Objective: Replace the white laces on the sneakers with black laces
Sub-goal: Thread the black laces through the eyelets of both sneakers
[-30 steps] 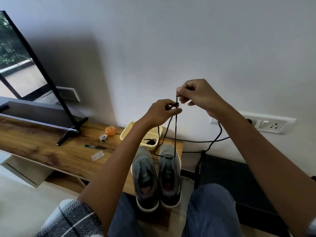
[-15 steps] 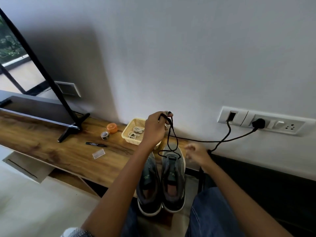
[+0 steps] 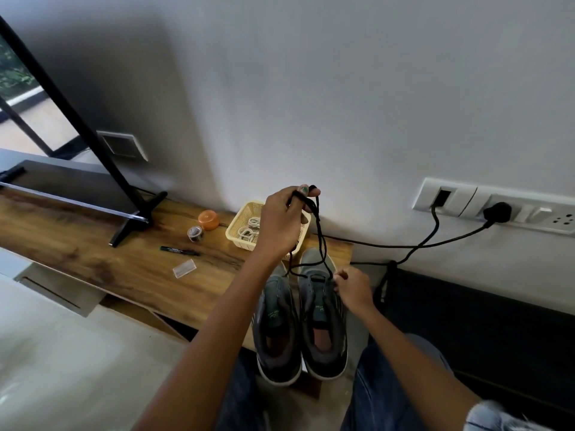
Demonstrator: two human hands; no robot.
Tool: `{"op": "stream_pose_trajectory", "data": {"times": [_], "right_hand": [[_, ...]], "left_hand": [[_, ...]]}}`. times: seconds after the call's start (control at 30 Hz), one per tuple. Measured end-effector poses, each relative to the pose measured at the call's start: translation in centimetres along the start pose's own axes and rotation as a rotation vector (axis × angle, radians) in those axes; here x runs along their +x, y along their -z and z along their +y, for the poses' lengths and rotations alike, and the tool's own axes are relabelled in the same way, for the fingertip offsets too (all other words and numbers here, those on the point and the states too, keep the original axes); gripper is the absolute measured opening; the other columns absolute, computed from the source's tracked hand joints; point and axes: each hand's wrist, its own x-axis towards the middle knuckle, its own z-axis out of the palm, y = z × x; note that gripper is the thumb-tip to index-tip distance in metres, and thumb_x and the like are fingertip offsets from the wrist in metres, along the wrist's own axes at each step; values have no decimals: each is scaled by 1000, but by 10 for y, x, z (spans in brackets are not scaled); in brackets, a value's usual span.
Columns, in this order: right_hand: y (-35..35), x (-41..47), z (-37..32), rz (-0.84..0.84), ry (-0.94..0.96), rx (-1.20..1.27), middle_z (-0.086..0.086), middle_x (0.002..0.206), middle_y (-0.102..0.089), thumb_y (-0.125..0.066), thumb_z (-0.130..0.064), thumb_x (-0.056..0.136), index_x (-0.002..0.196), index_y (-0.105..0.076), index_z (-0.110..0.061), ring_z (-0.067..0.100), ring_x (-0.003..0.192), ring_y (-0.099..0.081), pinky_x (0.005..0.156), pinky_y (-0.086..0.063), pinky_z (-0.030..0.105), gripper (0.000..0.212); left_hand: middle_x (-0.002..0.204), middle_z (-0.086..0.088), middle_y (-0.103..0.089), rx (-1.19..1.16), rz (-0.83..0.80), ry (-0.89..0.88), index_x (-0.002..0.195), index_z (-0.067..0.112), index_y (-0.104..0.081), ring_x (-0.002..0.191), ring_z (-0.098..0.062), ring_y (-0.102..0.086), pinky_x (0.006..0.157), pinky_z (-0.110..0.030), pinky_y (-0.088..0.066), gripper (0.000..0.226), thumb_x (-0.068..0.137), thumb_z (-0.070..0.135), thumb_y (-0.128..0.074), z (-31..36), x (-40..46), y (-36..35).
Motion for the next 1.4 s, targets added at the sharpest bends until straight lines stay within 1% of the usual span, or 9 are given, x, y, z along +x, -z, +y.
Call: {"op": "stream_pose_trajectory", "data": {"times": [0.13,0.27,0.47,0.67,0.87,0.97,1.07,1.2,1.4], "right_hand": [[0,4,3,-65,50,-64,3,95,-65,-68,-12,86,102,-69,-9,13,87,-57,75,-43,23,16],[-6,8,0,-33,15,-82,6,83,-63,-58,-18,93,85,-63,-7,23,80,-61,67,-48,32,14],[-9,11,4,4,-41,-46,13,89,-64,-44,-21,100,100,-50,-6,26,78,-64,68,-56,44,17],[-3,15,1,-55,-212,177,27,105,-60,-40,-9,98,101,-40,-7,35,86,-64,64,-55,38,3],[0,7,-11,-127,-444,578,27,122,-54,-24,-11,104,96,-40,-4,43,111,-57,94,-48,50,19],[9,3,-17,-207,-494,660,28,131,-51,-23,-13,105,127,-30,0,41,117,-55,90,-48,47,27],[22,2,-22,-301,-554,808,29,138,-44,-24,-8,105,142,-19,0,43,127,-46,104,-36,55,39],[35,1,-26,-477,-575,918,20,134,-47,-24,-10,104,105,-46,-4,41,133,-36,108,-15,64,23],[38,-1,-14,-497,-574,1146,14,96,-56,-29,-12,102,81,-41,-8,34,92,-56,105,-6,71,25]], "left_hand": [[88,3,-70,-2,-3,17,97,22,-69,50,-3,-48,52,-15,-39,27,103,24,-43,-5,-2,-1],[87,10,-68,-16,-6,32,101,17,-69,53,-3,-48,52,-12,-38,27,103,23,-43,-5,-4,0],[89,3,-70,-14,23,34,102,20,-70,55,-5,-48,54,-15,-37,28,103,25,-42,-6,-2,7],[91,-3,-70,10,29,27,98,27,-69,56,-7,-49,55,-22,-35,26,103,27,-43,-9,-3,7],[78,6,-65,119,-11,78,102,23,-69,68,-21,-51,64,-32,-38,26,103,22,-42,-26,-10,3],[78,6,-63,160,-32,97,104,23,-68,71,-21,-55,60,-27,-37,27,103,21,-41,-31,-14,5],[78,4,-63,139,-27,115,100,21,-68,68,-22,-51,60,-30,-34,26,102,18,-42,-33,-13,5],[76,4,-63,131,-13,128,96,19,-69,67,-23,-48,62,-33,-33,28,102,19,-42,-35,-10,6],[70,18,-62,119,-4,155,104,-1,-68,64,-23,-46,47,-20,-29,30,102,14,-42,-33,-10,10]]}}
